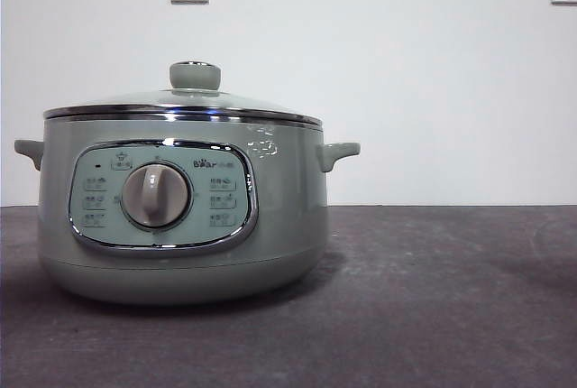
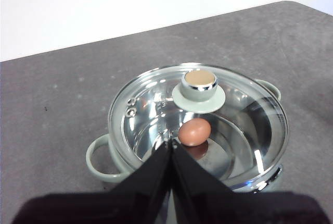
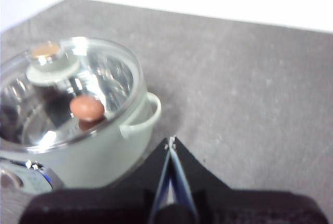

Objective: Pick up the egg,open the lid,put the egg in the pot,close the lid

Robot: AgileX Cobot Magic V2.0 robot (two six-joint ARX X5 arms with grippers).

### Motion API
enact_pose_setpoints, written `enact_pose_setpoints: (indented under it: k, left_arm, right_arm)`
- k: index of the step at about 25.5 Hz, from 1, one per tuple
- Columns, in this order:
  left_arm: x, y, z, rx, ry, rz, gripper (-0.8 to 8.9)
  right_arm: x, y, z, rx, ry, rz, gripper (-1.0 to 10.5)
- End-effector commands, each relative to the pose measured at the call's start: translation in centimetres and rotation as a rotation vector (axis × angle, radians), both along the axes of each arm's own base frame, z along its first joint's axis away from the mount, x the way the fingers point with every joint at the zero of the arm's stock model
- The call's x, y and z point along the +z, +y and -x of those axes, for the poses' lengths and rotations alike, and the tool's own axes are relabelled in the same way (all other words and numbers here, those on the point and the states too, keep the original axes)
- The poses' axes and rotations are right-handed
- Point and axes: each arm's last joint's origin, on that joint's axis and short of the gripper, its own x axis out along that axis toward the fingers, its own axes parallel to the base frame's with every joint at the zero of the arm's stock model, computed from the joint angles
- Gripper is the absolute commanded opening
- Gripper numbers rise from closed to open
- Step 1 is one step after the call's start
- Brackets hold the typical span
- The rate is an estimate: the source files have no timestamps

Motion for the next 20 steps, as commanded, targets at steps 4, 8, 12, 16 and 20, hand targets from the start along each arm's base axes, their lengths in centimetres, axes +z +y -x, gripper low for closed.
enact_pose_setpoints:
  k: [4, 8, 12, 16, 20]
  left_arm:
    - [-0.9, 0.0, -0.1, 0.013, 0.082, -0.051, -0.03]
    - [-1.3, -0.1, -0.2, 0.017, 0.114, -0.077, -0.03]
    - [-1.4, -0.3, -0.4, 0.016, 0.125, -0.084, -0.03]
    - [-1.5, -0.3, -0.5, 0.013, 0.134, -0.097, -0.04]
    - [-1.0, 0.8, 0.1, 0.056, 0.05, -0.134, -0.03]
  right_arm:
    - [0.1, 0.2, -0.1, -0.001, -0.008, -0.034, 0.0]
    - [0.0, 0.1, -0.1, -0.004, -0.001, -0.025, 0.0]
    - [0.0, 0.1, -0.1, -0.005, -0.001, -0.025, 0.0]
    - [0.0, 0.1, -0.1, -0.004, 0.001, -0.024, 0.0]
    - [0.0, 0.1, -0.1, -0.004, 0.002, -0.023, 0.0]
